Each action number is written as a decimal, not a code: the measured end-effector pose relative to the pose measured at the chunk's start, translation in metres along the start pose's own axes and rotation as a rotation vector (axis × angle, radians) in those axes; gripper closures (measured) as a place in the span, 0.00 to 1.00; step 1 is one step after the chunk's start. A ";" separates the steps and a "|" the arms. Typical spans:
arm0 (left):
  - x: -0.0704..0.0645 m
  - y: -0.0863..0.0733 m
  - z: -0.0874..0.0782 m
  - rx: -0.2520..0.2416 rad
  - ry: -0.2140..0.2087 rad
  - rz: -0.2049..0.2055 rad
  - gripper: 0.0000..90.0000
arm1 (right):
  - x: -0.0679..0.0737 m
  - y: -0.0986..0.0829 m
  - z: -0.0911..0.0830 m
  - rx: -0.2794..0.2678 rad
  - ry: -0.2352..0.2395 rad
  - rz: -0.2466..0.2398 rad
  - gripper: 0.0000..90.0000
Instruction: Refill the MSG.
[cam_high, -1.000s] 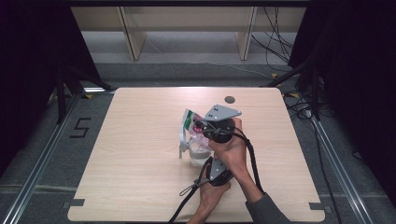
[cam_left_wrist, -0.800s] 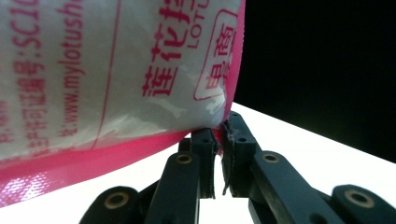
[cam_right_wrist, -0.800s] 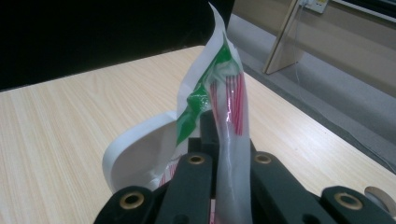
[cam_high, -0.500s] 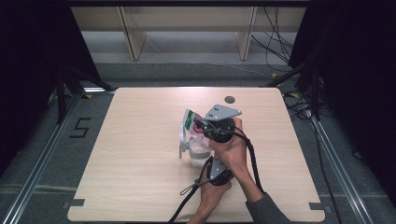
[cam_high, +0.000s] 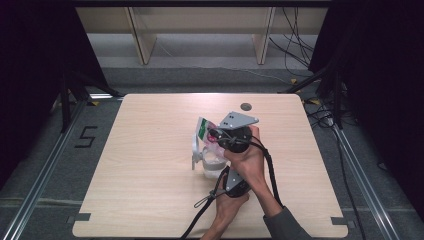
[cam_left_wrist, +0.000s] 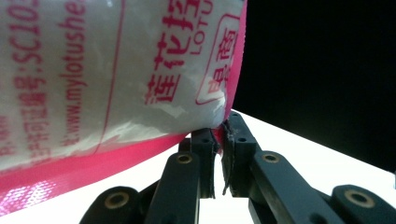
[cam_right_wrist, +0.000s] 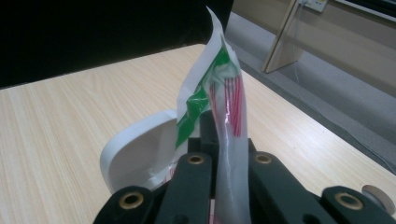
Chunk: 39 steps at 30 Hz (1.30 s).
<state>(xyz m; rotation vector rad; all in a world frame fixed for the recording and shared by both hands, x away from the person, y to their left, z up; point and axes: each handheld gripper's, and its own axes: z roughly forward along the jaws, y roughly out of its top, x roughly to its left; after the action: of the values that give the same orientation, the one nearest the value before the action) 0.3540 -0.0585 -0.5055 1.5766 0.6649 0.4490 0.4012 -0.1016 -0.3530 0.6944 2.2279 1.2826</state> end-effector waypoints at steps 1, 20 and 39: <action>0.000 0.000 0.000 0.001 0.001 -0.001 0.93 | -0.001 0.000 0.000 0.001 -0.002 -0.010 1.00; 0.000 0.000 -0.002 -0.005 0.002 -0.006 0.93 | 0.001 0.001 0.002 -0.003 0.004 -0.005 1.00; 0.001 0.000 -0.001 -0.007 0.000 -0.009 0.93 | 0.003 0.001 0.003 0.006 0.025 -0.007 1.00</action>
<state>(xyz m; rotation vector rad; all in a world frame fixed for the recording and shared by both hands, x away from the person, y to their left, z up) 0.3538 -0.0570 -0.5057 1.5660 0.6696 0.4442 0.4012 -0.0977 -0.3535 0.6761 2.2529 1.2880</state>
